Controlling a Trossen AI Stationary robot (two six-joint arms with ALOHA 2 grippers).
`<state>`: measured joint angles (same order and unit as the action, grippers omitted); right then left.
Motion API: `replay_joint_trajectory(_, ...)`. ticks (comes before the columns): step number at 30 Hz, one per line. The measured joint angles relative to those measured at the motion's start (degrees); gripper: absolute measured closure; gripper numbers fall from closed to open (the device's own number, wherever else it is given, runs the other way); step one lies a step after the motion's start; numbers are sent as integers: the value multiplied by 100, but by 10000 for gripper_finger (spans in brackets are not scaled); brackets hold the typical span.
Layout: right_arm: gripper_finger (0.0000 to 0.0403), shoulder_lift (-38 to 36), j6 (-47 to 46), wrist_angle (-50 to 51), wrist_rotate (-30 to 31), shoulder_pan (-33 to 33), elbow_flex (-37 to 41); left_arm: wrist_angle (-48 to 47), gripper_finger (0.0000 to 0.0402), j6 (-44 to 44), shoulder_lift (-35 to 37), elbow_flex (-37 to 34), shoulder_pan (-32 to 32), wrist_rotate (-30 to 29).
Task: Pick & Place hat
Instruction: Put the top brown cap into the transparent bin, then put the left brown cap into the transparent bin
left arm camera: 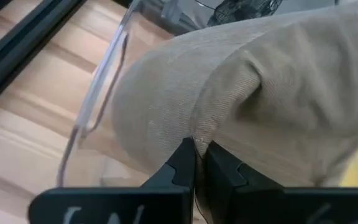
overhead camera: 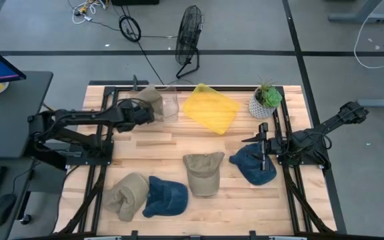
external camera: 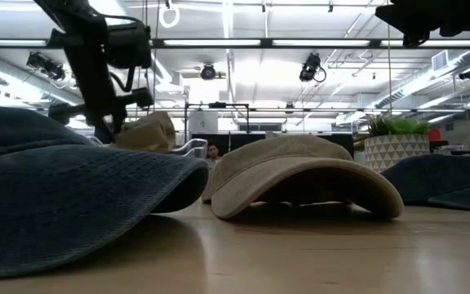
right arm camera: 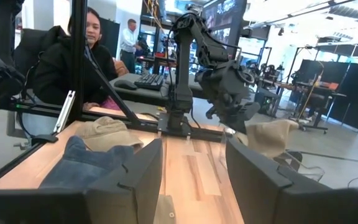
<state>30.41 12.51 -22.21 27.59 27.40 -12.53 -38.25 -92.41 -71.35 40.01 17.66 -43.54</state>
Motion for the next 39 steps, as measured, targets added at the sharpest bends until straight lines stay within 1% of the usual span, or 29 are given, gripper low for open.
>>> replay_joint_trajectory(3,222,0,-110,87,0,1,0,-14,371,1,0,-121,103,14)
replay_joint_trajectory(5,222,-1,-185,164,0,2,0,-60,359,28,0,-143,192,150)
replay_joint_trajectory(7,222,0,-275,221,0,1,0,-50,343,47,0,-144,291,320)
replay_joint_trajectory(11,222,-1,-417,266,0,2,0,85,307,49,1,-140,496,360)
replay_joint_trajectory(13,222,-2,-436,264,0,2,0,93,294,291,2,-70,549,377)
replay_joint_trajectory(17,222,-2,-456,258,0,1,0,79,279,1163,19,320,601,395)
replay_joint_trajectory(19,222,-2,-462,259,0,0,0,63,275,1745,45,599,651,395)
replay_joint_trajectory(20,222,-2,-483,257,0,2,0,63,274,2186,57,776,663,392)
replay_joint_trajectory(22,222,-2,-554,259,0,1,0,66,274,3387,63,1157,659,459)
replay_joint_trajectory(24,222,0,-609,261,1,1,0,61,274,4631,63,1521,576,831)
replay_joint_trajectory(27,222,0,-609,266,0,2,0,6,274,5943,63,1961,288,1742)
replay_joint_trajectory(29,222,0,-609,277,0,2,0,-226,274,6334,63,2194,27,2440)
replay_joint_trajectory(31,222,0,-609,313,0,2,0,-735,274,6459,63,2416,-273,2990)
replay_joint_trajectory(32,222,0,-607,329,0,2,0,-1041,274,6459,63,2503,-452,3123)
replay_joint_trajectory(35,222,0,-573,367,1,2,0,-1935,274,6714,63,2557,-1068,3180)
replay_joint_trajectory(37,222,0,-530,380,1,1,0,-2539,273,6854,63,2461,-1545,3203)
replay_joint_trajectory(39,222,0,-498,402,2,2,0,-2851,273,6643,63,2260,-2062,3257)
